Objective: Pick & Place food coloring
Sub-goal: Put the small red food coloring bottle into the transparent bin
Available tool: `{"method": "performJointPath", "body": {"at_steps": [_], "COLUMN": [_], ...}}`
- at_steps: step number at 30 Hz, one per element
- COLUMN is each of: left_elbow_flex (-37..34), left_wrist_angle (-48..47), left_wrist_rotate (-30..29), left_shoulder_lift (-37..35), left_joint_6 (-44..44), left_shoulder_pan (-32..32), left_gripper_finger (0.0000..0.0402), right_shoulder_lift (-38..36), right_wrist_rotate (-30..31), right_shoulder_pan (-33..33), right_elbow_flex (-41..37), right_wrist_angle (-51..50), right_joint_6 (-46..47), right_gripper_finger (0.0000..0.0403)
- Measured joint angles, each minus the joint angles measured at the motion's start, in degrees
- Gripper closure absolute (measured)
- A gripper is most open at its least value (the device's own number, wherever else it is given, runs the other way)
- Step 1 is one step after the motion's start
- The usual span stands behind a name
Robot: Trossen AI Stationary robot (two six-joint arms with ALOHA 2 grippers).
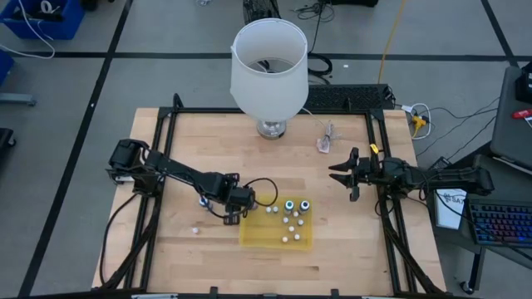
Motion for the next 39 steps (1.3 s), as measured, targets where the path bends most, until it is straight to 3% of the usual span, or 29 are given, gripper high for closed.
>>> {"method": "performJointPath", "body": {"at_steps": [10, 19, 31, 39], "left_elbow_flex": [2.66, 8.83, 20.31, 25.20], "left_wrist_angle": [-2.28, -6.83, -24.06, -16.58], "left_wrist_rotate": [-0.04, -0.30, -6.12, -6.20], "left_shoulder_lift": [-0.46, -0.46, -0.50, -0.55], "left_joint_6": [-0.01, 1.34, -0.87, 2.33], "left_shoulder_pan": [-1.06, -2.86, -5.45, -7.89], "left_gripper_finger": [0.0312, 0.0335, 0.0336, 0.0336], "right_shoulder_lift": [0.02, 0.00, 0.01, 0.00], "right_wrist_rotate": [0.00, 0.00, 0.00, 0.00], "right_shoulder_pan": [0.00, -0.02, -0.01, -0.01], "right_elbow_flex": [0.01, -0.01, 0.00, 0.01], "right_wrist_angle": [0.02, 0.02, 0.02, 0.02], "right_joint_6": [0.00, -0.02, -0.01, -0.02], "right_gripper_finger": [0.0291, 0.0291, 0.0291, 0.0291]}}
